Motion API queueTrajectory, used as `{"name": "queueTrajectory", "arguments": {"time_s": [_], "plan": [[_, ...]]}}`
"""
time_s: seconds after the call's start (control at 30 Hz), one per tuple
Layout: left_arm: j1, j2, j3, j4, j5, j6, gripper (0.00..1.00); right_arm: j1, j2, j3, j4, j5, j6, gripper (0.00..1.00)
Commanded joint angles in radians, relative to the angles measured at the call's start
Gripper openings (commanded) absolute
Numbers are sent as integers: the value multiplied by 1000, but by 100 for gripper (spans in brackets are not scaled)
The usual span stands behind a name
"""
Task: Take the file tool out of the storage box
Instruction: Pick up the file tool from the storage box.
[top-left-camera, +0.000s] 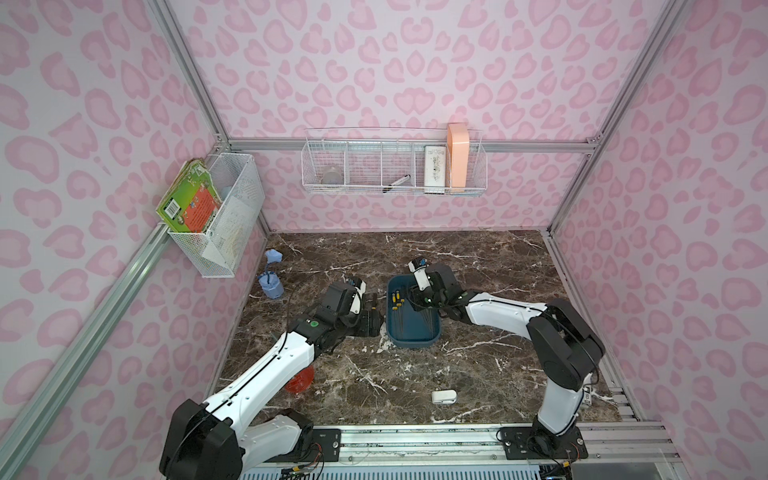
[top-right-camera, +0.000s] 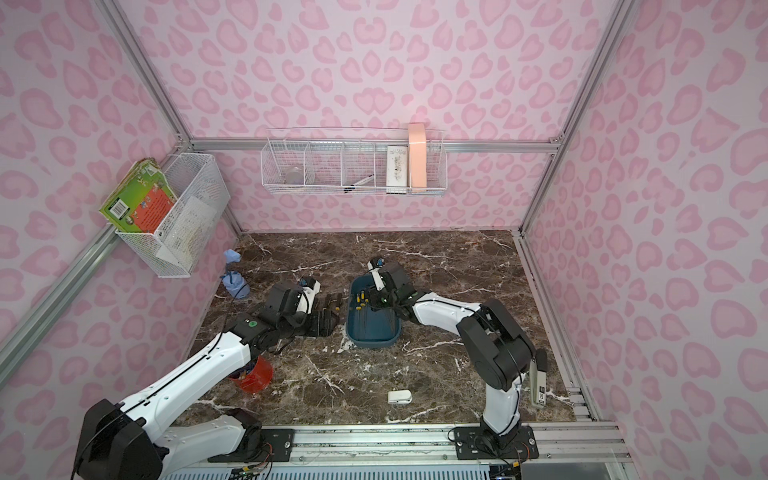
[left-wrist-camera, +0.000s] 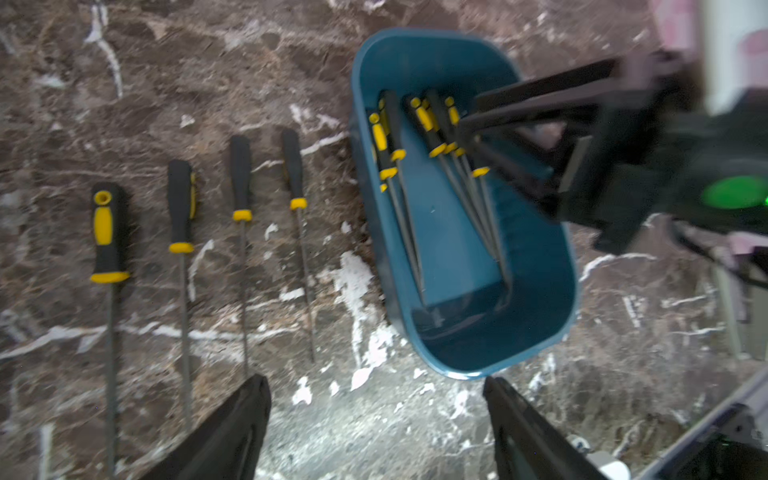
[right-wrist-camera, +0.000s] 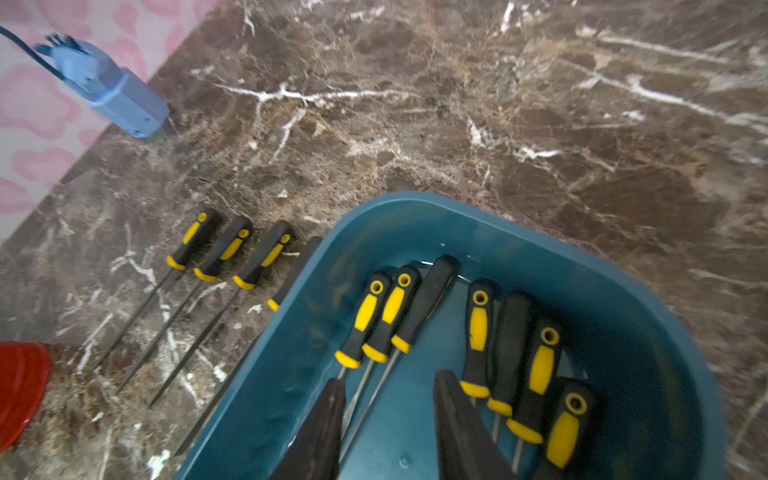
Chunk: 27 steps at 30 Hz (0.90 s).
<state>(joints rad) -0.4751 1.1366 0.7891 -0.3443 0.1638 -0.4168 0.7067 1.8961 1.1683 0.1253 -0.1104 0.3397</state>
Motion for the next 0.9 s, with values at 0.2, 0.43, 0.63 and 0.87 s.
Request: {"name": "queueTrajectory", "arguments": {"time_s": [0.2, 0.43, 0.63, 0.87], "plan": [[-1, -59, -76, 215, 141, -45, 84, -1, 111, 105, -83, -14, -2, 37], [-2, -35, -87, 238, 154, -48, 83, -1, 197, 185, -165, -4, -10, 36], [-3, -47, -89, 232, 153, -45, 83, 1, 234, 243, -202, 18, -7, 29], [-4, -47, -101, 232, 151, -40, 82, 18, 244, 267, -251, 89, -5, 26]]}}
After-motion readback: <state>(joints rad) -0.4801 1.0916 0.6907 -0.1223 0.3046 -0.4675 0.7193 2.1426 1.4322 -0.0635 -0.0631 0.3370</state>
